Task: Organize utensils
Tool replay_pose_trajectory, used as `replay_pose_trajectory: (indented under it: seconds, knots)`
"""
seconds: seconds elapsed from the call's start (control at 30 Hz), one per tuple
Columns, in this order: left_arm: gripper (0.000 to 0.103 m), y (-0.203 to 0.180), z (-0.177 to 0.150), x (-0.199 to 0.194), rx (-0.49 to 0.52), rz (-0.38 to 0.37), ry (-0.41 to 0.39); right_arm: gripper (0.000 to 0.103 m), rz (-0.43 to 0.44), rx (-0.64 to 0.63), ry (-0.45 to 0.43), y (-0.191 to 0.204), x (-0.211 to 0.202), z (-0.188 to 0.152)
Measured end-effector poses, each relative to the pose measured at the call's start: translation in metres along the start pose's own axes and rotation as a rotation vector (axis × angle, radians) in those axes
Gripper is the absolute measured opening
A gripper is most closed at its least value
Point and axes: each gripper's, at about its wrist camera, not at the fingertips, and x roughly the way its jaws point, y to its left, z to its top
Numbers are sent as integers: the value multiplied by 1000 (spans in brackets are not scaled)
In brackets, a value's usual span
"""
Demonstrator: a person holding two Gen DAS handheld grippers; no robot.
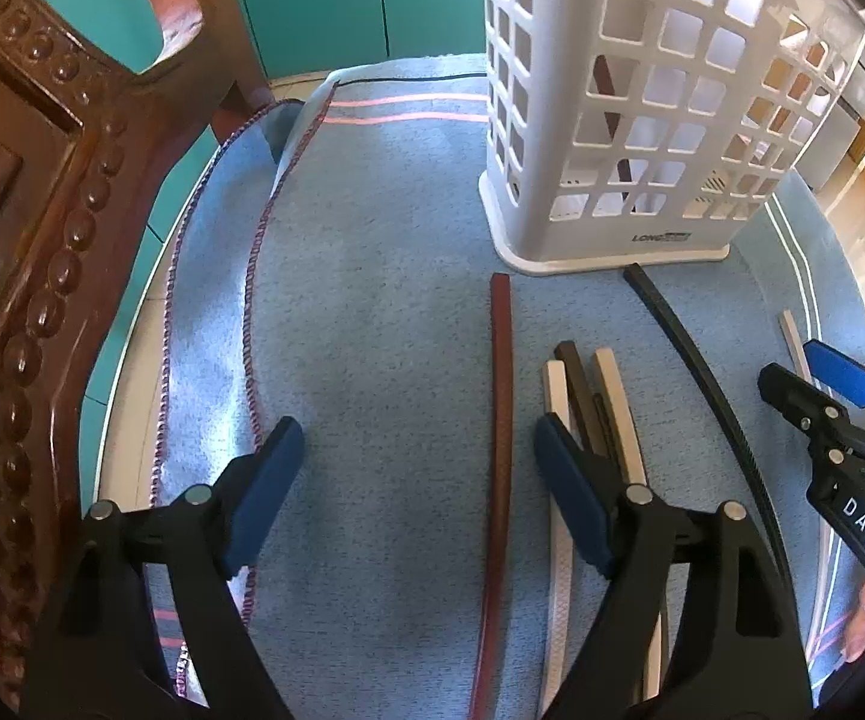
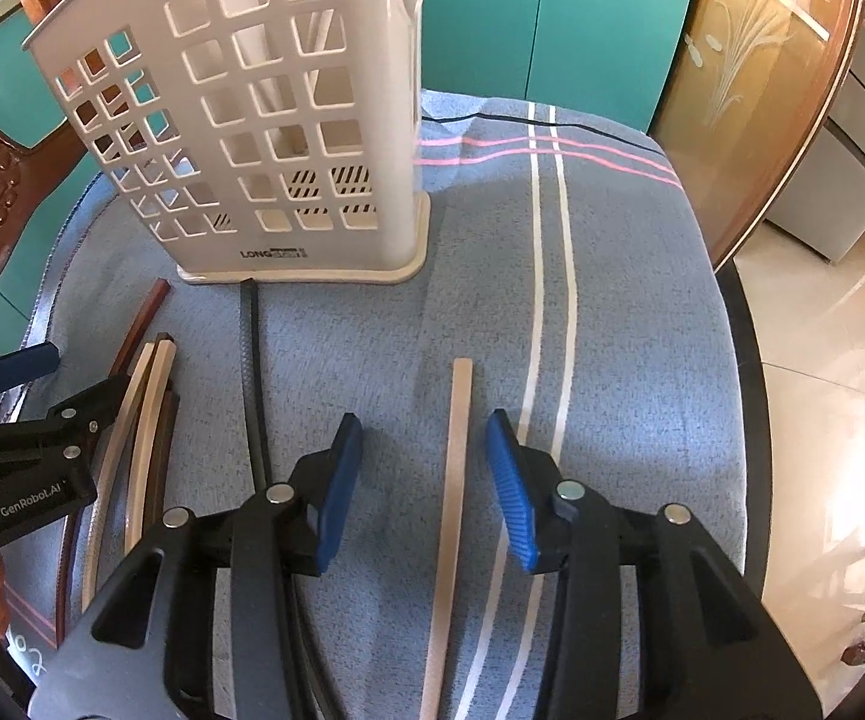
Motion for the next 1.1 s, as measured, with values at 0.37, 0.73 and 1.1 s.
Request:
replay_pose_trajectory:
  seconds: [0.37, 0.73, 1.1]
  knots:
    - [80, -6, 3, -1, 24, 27, 3, 54, -8, 9, -5, 5, -2, -3]
    - [88, -10, 11, 0, 57, 54, 21, 54, -24, 18, -8, 7, -3, 2]
    - [99, -24, 10, -4, 87, 121, -43, 55, -13, 14, -1, 5, -2, -1]
